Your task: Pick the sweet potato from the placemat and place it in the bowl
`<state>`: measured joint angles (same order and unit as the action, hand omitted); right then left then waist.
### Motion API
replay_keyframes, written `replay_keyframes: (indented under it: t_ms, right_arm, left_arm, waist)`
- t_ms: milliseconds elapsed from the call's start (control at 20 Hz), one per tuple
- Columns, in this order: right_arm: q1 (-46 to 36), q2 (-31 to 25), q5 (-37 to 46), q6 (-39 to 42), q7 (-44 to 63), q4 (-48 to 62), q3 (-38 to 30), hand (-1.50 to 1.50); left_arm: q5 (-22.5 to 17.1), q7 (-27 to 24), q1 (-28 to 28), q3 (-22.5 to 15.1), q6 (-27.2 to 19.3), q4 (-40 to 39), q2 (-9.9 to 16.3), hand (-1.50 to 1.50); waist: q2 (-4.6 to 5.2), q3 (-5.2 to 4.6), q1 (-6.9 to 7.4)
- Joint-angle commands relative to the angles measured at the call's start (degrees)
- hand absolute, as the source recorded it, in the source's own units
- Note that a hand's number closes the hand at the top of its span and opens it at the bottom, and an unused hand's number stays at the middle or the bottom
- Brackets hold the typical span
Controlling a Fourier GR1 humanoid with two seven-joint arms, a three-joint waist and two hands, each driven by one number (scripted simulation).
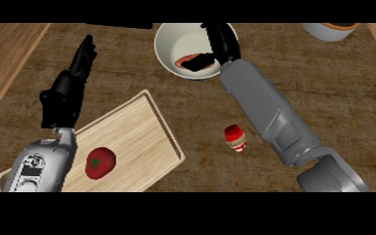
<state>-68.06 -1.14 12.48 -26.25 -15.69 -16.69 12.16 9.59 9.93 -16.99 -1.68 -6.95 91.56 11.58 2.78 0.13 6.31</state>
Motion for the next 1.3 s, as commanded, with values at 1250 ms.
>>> replay_keyframes:
  t_ms: [1250]
  right_arm:
    - [7.6, -13.3, -11.2, 35.2, -26.7, 6.1, -14.9, -1.50]
  left_arm:
    - [-2.1, 1.0, 1.5, 5.8, 2.3, -0.1, 3.0, 0.00]
  waist:
    - [-2.15, -0.07, -4.43]
